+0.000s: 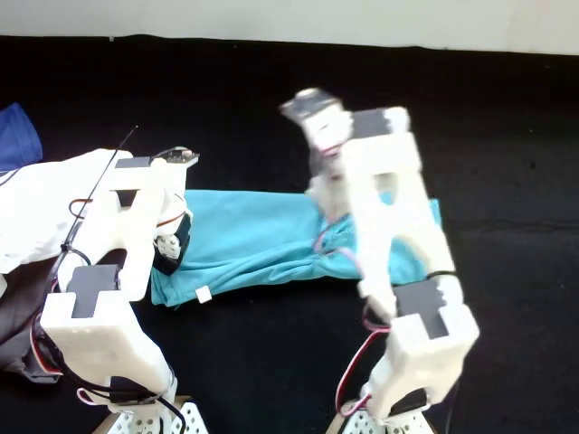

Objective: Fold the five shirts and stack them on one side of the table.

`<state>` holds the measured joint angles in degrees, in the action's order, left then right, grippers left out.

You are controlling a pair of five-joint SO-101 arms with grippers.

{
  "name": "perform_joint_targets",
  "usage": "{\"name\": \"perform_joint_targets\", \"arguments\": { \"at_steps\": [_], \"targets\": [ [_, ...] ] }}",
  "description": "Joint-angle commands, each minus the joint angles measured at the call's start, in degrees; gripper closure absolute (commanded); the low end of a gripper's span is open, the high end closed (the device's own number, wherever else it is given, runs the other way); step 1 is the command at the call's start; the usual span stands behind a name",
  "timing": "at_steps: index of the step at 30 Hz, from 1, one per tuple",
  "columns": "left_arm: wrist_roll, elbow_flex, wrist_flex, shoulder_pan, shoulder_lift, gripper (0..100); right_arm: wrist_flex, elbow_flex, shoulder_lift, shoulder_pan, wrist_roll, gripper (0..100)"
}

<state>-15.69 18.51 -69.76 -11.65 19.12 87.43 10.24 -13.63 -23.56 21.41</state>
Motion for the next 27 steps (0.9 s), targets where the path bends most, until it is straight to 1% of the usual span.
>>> {"name": "perform_joint_targets", "arguments": {
  "at_steps": [1,4,6,10,14,21,24,27],
  "targets": [
    [-0.2,-0.4,1.5,-1.9,-0.2,99,-13.8,-6.9,2.6,-4.1,-5.7,96.9],
    [-0.2,-1.4,-1.4,-3.3,-2.3,99,-22.3,-12.4,2.6,-5.1,-8.6,96.9],
    [-0.2,-1.5,-2.4,-4.4,-4.4,99,-24.6,-15.9,2.5,-6.2,-8.9,96.9],
    [-0.2,-1.4,-2.6,-6.4,-7.5,99,-24.7,-21.7,2.6,-9.1,-8.9,96.9],
    [-0.2,-1.4,-3.1,-6.4,-9.6,99,-24.8,-24.5,2.6,-10.9,-8.8,96.9],
    [-0.2,-1.9,-3.9,-6.4,-10.7,99,-24.4,-29.1,3.0,-11.3,-8.8,96.9],
    [-0.2,-4.4,-7.2,-6.5,-10.5,99,-22.6,-28.2,3.3,-11.2,-8.8,96.9],
    [-0.2,-5.8,-8.8,-7.5,-10.5,99,-19.3,-22.5,3.3,-11.0,-8.8,96.9]
  ]
}}
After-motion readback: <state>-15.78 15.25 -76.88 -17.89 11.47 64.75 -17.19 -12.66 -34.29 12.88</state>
